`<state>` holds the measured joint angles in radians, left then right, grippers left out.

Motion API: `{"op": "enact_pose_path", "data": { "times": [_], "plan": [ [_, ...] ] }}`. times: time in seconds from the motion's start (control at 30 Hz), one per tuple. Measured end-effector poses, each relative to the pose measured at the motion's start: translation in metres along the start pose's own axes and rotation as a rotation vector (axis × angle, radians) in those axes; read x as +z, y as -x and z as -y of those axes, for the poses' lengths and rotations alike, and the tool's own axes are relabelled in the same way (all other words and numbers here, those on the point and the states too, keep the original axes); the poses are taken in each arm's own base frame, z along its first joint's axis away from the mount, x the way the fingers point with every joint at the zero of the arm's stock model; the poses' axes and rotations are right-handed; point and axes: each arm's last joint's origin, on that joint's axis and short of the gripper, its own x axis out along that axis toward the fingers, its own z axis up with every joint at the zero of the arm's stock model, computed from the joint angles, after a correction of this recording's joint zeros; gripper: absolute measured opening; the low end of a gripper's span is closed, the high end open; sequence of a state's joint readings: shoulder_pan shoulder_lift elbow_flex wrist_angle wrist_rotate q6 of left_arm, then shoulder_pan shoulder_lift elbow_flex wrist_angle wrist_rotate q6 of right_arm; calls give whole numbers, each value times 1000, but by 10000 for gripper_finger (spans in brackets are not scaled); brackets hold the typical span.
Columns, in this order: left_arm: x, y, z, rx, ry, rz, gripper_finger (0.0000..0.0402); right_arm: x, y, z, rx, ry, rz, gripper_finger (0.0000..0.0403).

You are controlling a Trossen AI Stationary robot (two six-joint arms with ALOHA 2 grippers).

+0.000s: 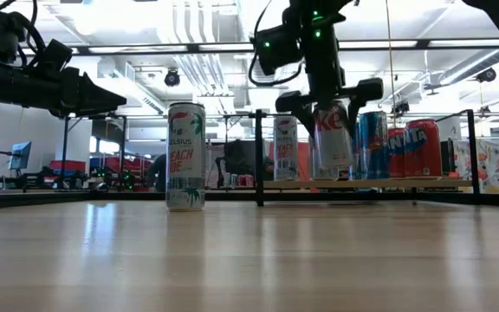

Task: Place canned beverage on shelf
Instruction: Put the red silver soda can on the shelf aligned with the other silver soda can

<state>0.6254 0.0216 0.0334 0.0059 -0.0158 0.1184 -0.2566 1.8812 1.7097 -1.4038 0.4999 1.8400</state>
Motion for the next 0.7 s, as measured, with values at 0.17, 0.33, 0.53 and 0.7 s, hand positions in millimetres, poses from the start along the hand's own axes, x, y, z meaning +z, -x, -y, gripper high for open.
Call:
{"op": "enact_pose_path", "data": {
  "times": [0.17,0.33,0.53,0.7],
  "plan": [
    [0,0,0,0,0,0,398,0,-6,-2,13,-14,-10,314],
    [0,0,0,0,0,0,398,2,-9,-3,13,-66,-10,315],
    [0,0,0,0,0,-1,398,6,-11,-5,11,-150,-10,315],
    [0,0,0,0,0,0,398,10,-14,-5,1,-189,-11,315]
  ]
}}
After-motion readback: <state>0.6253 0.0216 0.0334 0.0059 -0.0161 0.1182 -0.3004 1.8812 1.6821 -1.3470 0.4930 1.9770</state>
